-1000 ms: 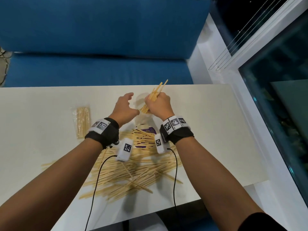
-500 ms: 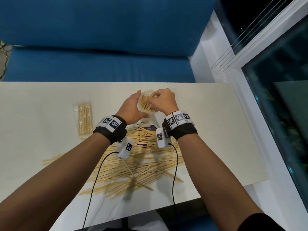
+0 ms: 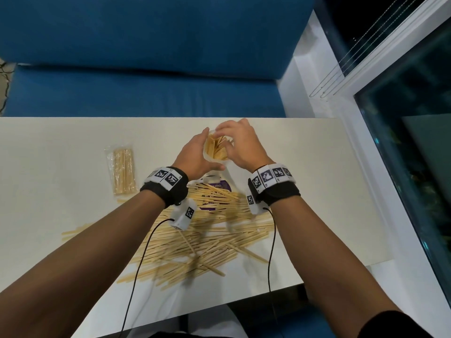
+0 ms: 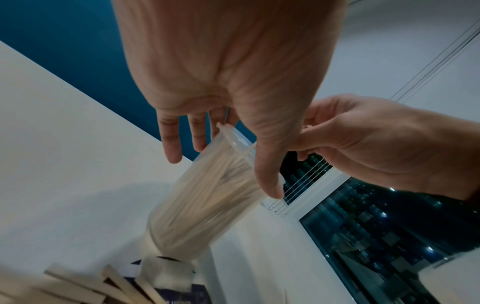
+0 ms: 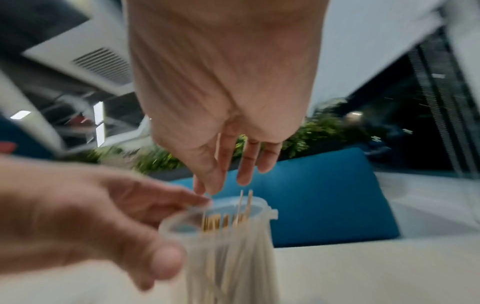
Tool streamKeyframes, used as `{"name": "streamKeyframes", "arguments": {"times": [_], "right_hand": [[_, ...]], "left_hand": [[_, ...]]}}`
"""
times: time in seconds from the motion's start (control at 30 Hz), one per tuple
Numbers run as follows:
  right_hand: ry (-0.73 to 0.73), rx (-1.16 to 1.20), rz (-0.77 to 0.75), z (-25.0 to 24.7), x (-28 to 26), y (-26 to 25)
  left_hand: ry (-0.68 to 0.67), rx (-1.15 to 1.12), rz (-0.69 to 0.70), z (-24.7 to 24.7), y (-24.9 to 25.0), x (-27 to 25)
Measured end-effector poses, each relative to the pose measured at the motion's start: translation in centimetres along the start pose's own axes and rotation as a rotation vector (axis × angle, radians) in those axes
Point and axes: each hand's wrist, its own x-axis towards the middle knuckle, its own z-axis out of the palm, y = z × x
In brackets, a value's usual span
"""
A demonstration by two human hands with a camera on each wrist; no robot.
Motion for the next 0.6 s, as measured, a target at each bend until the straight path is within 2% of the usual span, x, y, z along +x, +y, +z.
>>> {"name": "streamKeyframes", "arguments": {"times": [0.13,0.23,0.4,0.5,0.6], "right_hand": [[-0.194,-0.264,-0.202,0.91,0.26,-0.31],[-0.173,-0.476,-0.2,0.95,0.19,0.03],[-0.049,-0.404,-0.136,0.22,0.22,0.39],[-0.108,-0.371,-0.203,0.5,0.51,0.05],[-0.179,-0.517,-0.233,1.17,0.99,-0.4]], "left_hand": [[0.022,-0.018,-0.003,0.12,-0.38,0.24],[0.02,-0.013,-0.011,0.02,-0.42,0.35],[0.022,-0.024,-0.01,0.1,-0.34,0.3],[0.022,-0.021,-0.013,0.14,-0.56,0.34],[0.023,-0.016,0.0,0.14,-0.63,0.38]]}}
